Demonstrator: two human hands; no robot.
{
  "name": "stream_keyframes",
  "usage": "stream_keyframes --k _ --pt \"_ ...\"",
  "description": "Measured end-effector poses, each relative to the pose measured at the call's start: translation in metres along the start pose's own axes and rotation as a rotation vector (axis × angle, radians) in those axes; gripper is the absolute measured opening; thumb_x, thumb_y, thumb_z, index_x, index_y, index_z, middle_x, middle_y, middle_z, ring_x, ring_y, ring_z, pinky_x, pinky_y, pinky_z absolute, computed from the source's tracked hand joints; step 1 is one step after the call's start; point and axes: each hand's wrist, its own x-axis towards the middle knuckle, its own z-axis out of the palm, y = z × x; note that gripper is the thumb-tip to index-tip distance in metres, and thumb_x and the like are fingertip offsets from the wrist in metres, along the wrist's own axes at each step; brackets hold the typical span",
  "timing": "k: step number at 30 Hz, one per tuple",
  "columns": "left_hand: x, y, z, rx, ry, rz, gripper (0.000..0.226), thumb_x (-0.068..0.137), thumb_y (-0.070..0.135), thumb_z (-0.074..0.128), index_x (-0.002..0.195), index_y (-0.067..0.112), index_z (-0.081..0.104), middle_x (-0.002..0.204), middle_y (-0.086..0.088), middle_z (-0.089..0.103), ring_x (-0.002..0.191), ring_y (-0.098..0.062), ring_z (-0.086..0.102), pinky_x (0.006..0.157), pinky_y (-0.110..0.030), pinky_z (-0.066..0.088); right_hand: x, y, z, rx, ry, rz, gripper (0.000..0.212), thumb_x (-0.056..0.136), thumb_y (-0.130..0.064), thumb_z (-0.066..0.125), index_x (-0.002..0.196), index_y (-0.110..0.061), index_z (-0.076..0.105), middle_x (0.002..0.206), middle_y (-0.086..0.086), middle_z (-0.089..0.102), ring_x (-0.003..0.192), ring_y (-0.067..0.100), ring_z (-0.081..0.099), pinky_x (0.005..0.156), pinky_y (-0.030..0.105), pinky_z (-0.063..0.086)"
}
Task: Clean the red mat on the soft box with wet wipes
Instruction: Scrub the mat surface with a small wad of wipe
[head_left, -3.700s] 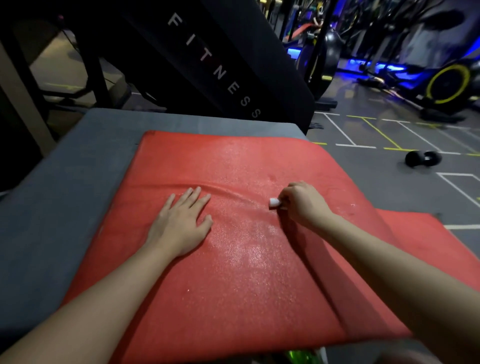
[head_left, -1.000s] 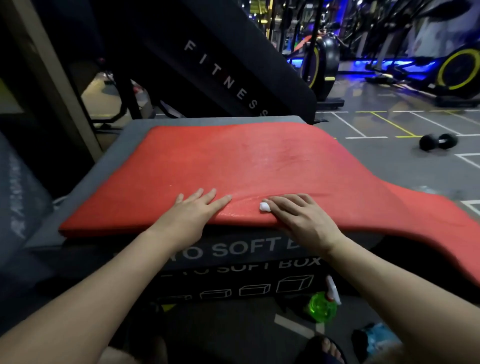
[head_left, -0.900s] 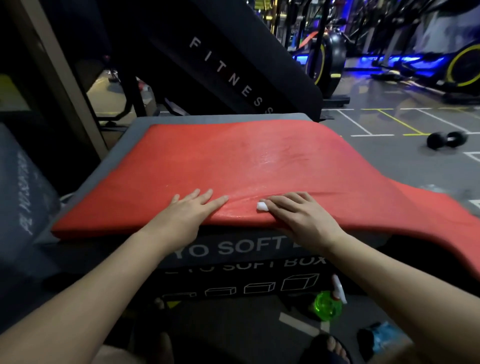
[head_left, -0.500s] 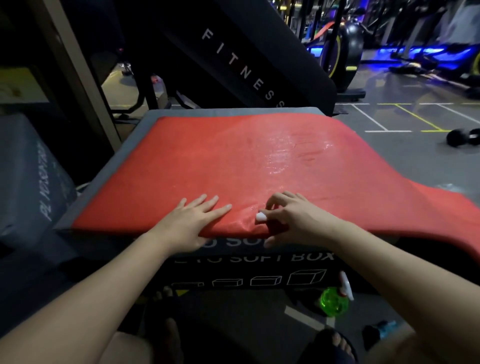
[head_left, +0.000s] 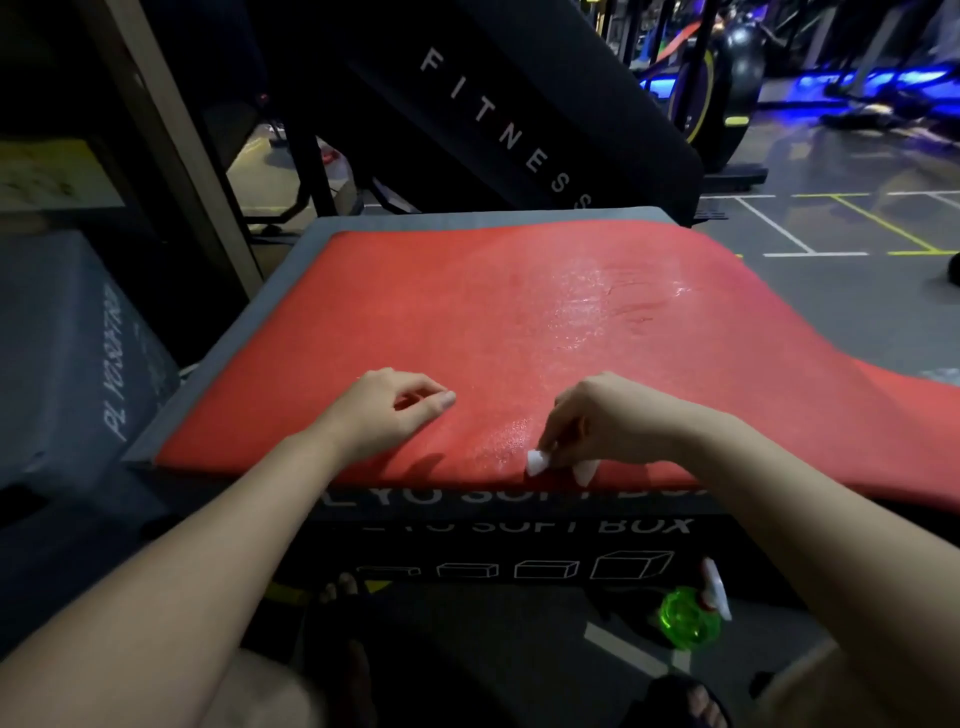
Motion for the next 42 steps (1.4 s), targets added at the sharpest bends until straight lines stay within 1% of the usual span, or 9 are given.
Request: stream_keyframes --k 3,10,16,23,29,33,35,37,42 --pt "0.014 -0.001 -0.001 -0.001 0.017 -0.014 0.031 0.092 0.051 0.066 0.106 0.026 0.078 0.09 0.02 0.072 0.087 0.008 0.063 0.076 -0.008 0.042 0.004 0.004 -0.004 0.115 -0.042 0.051 0.013 0.08 -0.023 0.079 0.091 -0.027 0.074 0.073 -0.011 0.072 0.067 -0.001 0.068 0.064 0.018 0.053" --pt "0.039 -0.002 -0.002 0.238 -0.065 0.019 0.051 0.086 0.068 0.043 0.113 0.035 0.071 0.093 0.015 0.066 0.084 -0.007 0.061 0.083 -0.037 0.054 0.036 0.026 -0.002 0.114 0.166 0.038 0.01 0.081 -0.019 0.078 0.087 -0.027 0.077 0.086 -0.008 0.064 0.07 0.008 0.065 0.06 0.016 0.045" --pt "0.039 -0.007 -0.028 0.358 -0.174 0.053 0.053 0.09 0.072 0.039 0.124 0.04 0.064 0.103 0.02 0.063 0.095 -0.005 0.063 0.086 -0.035 0.054 0.047 0.029 -0.016 0.233 0.075 0.074 0.01 0.079 -0.021 0.08 0.08 -0.031 0.078 0.08 -0.002 0.072 0.061 0.003 0.069 0.058 0.018 0.052" --pt "0.089 0.007 -0.03 0.593 -0.257 0.044 0.038 0.102 0.051 0.048 0.131 0.031 0.062 0.122 0.006 0.062 0.117 -0.02 0.06 0.09 -0.034 0.049 0.07 0.042 -0.008 0.161 0.311 0.175 0.006 0.077 -0.031 0.08 0.08 -0.027 0.077 0.077 -0.004 0.065 0.063 0.003 0.062 0.066 0.028 0.05" --pt "0.144 -0.013 -0.021 0.608 -0.148 -0.069 0.041 0.103 0.045 0.049 0.138 0.026 0.058 0.137 -0.004 0.055 0.127 -0.03 0.055 0.101 -0.043 0.048 0.056 0.039 -0.019 0.3 0.032 0.258 0.002 0.081 -0.029 0.078 0.08 -0.028 0.077 0.066 -0.004 0.073 0.063 0.002 0.07 0.063 0.027 0.056" --pt "0.178 -0.025 0.003 0.447 -0.054 -0.123 0.041 0.107 0.044 0.038 0.135 0.023 0.059 0.138 -0.005 0.057 0.128 -0.031 0.054 0.104 -0.047 0.045 0.078 0.049 -0.01 0.237 0.249 0.25 0.012 0.079 -0.024 0.08 0.072 -0.029 0.071 0.068 -0.009 0.067 0.06 0.001 0.064 0.056 0.013 0.046" --pt "0.188 -0.031 0.021 0.442 0.017 -0.092 0.042 0.108 0.043 0.035 0.136 0.024 0.059 0.139 -0.004 0.057 0.129 -0.029 0.054 0.103 -0.047 0.045 0.095 0.062 -0.005 0.2 0.405 0.299 0.01 0.078 -0.017 0.078 0.074 -0.024 0.072 0.074 -0.004 0.064 0.068 0.013 0.063 0.065 0.027 0.052" --pt "0.195 -0.038 0.034 0.396 0.081 -0.09 0.044 0.108 0.044 0.036 0.143 0.024 0.055 0.151 -0.003 0.048 0.141 -0.025 0.044 0.111 -0.045 0.038 0.108 0.075 -0.002 0.146 0.482 0.333 0.004 0.077 -0.018 0.077 0.076 -0.021 0.074 0.079 0.001 0.063 0.077 0.023 0.06 0.071 0.038 0.049" --pt "0.202 -0.054 0.045 0.367 -0.002 -0.098 0.056 0.107 0.052 0.027 0.16 0.034 0.028 0.171 0.008 0.007 0.157 -0.01 0.001 0.128 -0.044 0.002 0.105 0.077 -0.028 0.102 0.275 0.253 0.005 0.078 -0.023 0.079 0.079 -0.027 0.076 0.074 -0.006 0.069 0.062 0.0 0.058 0.056 0.012 0.038"
